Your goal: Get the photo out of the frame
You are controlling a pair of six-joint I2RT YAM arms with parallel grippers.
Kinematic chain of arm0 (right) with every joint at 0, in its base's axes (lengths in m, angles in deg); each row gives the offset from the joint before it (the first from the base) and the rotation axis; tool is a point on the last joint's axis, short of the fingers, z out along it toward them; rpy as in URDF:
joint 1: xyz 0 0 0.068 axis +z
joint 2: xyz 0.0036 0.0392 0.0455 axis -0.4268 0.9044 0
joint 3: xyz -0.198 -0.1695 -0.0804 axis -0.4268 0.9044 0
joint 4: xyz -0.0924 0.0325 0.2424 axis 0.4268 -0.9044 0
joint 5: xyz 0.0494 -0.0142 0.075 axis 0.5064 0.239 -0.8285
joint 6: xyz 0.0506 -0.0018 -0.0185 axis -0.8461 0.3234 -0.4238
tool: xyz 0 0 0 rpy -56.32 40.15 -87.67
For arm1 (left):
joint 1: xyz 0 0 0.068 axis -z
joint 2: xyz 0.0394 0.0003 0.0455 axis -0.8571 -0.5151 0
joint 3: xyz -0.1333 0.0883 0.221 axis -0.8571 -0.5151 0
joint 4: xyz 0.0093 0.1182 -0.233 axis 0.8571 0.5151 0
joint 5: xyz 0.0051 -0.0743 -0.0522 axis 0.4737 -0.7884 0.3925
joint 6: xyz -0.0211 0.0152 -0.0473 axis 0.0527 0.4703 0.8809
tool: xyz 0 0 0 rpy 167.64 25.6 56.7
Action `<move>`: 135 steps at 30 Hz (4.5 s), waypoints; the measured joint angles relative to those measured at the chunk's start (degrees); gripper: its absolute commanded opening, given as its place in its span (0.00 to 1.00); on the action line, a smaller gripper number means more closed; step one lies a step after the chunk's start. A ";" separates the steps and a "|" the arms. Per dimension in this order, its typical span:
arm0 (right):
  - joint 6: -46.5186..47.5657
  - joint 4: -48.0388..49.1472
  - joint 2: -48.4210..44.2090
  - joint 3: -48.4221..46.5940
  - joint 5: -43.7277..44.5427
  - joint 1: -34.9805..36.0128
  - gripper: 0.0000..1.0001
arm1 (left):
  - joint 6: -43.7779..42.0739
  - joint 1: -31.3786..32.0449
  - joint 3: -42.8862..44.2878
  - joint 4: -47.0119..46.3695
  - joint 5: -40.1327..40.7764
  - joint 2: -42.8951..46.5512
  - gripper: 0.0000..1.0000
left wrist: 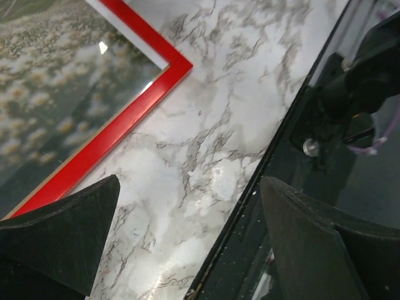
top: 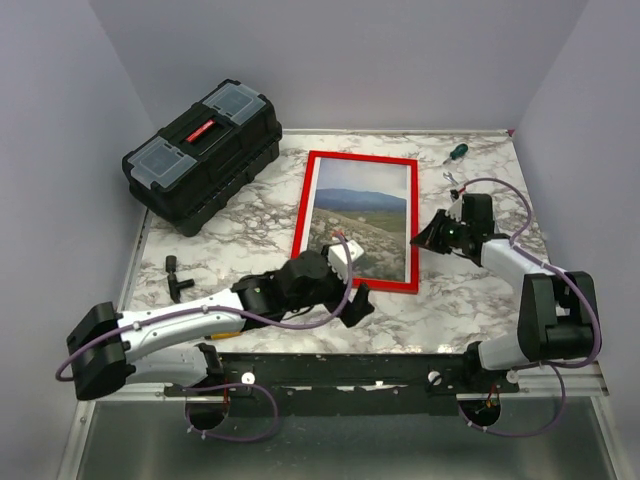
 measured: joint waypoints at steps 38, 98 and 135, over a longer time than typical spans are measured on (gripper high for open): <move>6.34 -5.62 7.15 -4.02 5.44 2.29 0.01 | -6.71 9.77 3.23 -0.02 16.02 -8.26 0.99; -3.98 -13.16 6.45 -7.13 29.57 17.18 0.07 | -10.21 10.56 -0.87 -3.50 12.63 -6.51 0.99; -8.02 -29.40 3.80 -15.96 22.60 17.16 0.01 | -54.31 15.98 14.14 -32.41 44.74 -51.52 0.53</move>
